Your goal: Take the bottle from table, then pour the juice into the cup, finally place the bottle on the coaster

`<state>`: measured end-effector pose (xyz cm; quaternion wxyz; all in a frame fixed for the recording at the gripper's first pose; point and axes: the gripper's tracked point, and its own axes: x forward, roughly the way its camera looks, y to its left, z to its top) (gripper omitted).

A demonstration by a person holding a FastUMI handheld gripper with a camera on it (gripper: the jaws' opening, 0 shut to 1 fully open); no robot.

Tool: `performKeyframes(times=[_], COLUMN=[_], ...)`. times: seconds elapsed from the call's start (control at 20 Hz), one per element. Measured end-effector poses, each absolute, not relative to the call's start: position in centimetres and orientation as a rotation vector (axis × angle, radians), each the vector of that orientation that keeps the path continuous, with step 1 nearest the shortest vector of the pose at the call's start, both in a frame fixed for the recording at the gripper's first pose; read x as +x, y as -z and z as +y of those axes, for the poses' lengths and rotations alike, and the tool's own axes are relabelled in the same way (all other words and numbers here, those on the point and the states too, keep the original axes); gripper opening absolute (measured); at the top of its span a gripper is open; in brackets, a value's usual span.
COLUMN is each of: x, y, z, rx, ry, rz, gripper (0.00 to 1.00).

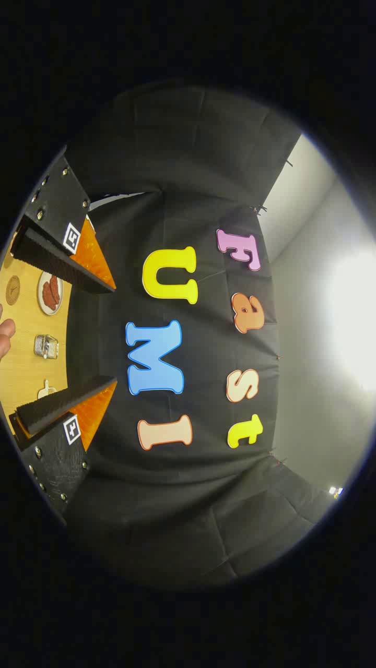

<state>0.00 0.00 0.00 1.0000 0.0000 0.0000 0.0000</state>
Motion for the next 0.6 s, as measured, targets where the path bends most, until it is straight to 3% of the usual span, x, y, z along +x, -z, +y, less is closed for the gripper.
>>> performKeyframes(times=[0.6], x=[-0.18], y=[0.89], z=[0.41], rx=[-0.002], ry=[-0.010], rz=[0.032], gripper=[0.96])
